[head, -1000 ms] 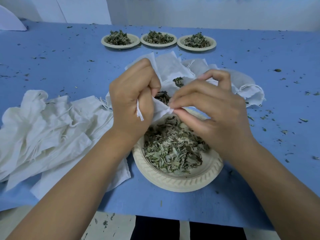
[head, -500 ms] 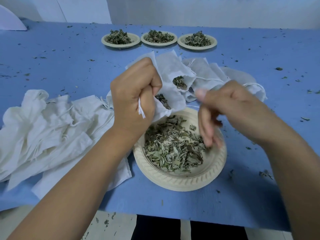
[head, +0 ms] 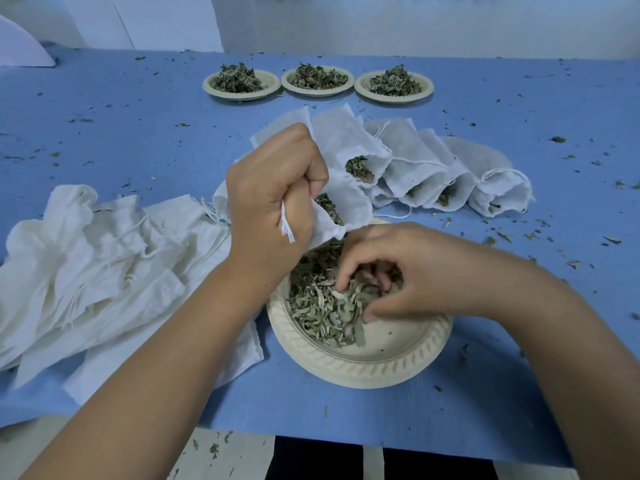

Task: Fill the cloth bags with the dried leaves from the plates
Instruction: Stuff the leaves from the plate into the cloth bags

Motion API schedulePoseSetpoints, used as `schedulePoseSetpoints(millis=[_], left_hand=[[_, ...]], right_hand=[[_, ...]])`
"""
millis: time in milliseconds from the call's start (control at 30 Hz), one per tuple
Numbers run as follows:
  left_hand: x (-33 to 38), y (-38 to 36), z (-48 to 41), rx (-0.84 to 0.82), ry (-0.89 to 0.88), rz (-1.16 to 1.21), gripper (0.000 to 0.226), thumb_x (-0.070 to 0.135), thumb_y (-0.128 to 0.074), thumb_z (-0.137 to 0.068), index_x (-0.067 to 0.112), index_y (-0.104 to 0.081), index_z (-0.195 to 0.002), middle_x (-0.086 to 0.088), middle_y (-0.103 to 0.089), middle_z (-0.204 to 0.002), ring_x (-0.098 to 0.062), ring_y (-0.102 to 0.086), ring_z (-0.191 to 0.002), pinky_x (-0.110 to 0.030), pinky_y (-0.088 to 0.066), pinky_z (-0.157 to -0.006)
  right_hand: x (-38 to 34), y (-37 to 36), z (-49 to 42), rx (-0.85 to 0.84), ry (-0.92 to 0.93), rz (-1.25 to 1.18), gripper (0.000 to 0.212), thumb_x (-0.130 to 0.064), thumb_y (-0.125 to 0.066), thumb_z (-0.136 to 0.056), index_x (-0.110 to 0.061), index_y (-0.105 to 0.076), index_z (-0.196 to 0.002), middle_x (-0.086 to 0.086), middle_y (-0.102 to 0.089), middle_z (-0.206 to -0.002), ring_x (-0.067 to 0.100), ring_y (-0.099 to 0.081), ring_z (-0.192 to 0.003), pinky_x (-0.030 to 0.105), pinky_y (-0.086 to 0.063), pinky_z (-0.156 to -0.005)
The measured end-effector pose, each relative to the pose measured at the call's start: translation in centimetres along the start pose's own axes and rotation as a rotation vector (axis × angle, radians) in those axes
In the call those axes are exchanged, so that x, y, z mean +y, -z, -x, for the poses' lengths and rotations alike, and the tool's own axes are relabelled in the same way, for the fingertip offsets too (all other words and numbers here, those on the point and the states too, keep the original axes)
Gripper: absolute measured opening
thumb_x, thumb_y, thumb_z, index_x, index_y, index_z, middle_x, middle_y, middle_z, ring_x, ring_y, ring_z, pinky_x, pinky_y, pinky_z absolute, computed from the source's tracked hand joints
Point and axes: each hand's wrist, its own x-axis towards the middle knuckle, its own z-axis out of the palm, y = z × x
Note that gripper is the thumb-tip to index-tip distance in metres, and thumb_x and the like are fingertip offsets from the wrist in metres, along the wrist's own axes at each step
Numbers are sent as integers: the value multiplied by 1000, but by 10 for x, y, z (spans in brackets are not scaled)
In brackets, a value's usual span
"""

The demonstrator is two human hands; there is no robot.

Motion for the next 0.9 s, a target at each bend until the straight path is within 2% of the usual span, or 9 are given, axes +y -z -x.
schedulePoseSetpoints(millis=[100, 167, 333, 433, 600, 700, 800, 833, 900], left_hand=[[0, 0, 0, 13, 12, -2, 26, -14, -29, -62, 6, -44, -56, -5, -36, -58, -16, -28, -54, -21, -22, -55], [0, 1, 0, 20, 16, -2, 27, -15, -29, -62, 7, -44, -56, -5, -36, -58, -15, -28, -55, -20, -21, -55], [-1, 1, 0, 34, 27, -3, 26, -13, -29, -63, 7, -43, -56, -5, -35, -58, -12, -27, -55, -20, -21, -55], [-2, 1, -1, 45, 42, 4, 29, -15, -29, -62, 11, -42, -58, -4, -34, -58, -11, -26, -56, -19, -21, -55], [-2, -1, 1, -8, 52, 0, 28, -17, -29, -62, 6, -44, -56, -5, -35, -59, -10, -27, -56, -17, -21, -56], [-1, -2, 2, -41, 38, -3, 27, -13, -29, -66, 6, -45, -58, -5, -35, -59, -11, -27, -56, -17, -22, -57], [-1, -4, 3, -69, 7, -26, 28, -14, -30, -67, 7, -46, -58, -6, -36, -59, -11, -27, -56, -16, -22, -57], [-2, -5, 4, -79, 0, -34, 28, -15, -30, -67, 6, -46, -58, -6, -36, -59, -12, -27, -56, -15, -22, -57], [-3, -5, 4, -92, 0, -35, 29, -18, -32, -65, 6, -46, -57, -4, -35, -61, -11, -27, -56, -15, -22, -57]], right_hand=[[0, 3, -1, 80, 20, -17, 27, 0, -70, -73, -22, -74, -87, -10, -68, -93, 8, -61, -89, 34, -47, -87], [4, 8, 3, 130, -3, -146, 27, 2, -69, -75, -22, -75, -86, -9, -72, -90, 14, -67, -89, 40, -51, -86], [9, 17, 9, 267, 99, -406, 25, 11, -72, -76, -10, -75, -88, 0, -72, -88, 17, -68, -87, 34, -55, -83], [4, 20, 11, 384, 198, -570, 17, -6, -75, -69, -15, -73, -83, 5, -74, -85, 18, -70, -83, 26, -56, -78], [-1, 18, 6, 703, 256, -738, 24, -9, -72, -66, -15, -69, -89, 1, -75, -83, 18, -72, -78, 22, -55, -73], [-4, 7, 0, 749, 197, -754, 24, -6, -74, -68, -10, -71, -92, 4, -75, -86, 22, -73, -75, 27, -58, -73], [-3, -8, -7, 833, 87, -587, 23, 2, -78, -71, -5, -75, -93, 9, -75, -87, 36, -68, -79, 47, -57, -77], [-3, -12, -9, 840, 82, -470, 23, 6, -76, -73, -4, -75, -94, 8, -74, -88, 33, -68, -81, 48, -56, -78], [-4, -16, -11, 811, 93, -306, 27, 12, -69, -73, -3, -75, -94, 5, -72, -92, 23, -67, -85, 40, -55, -81]])
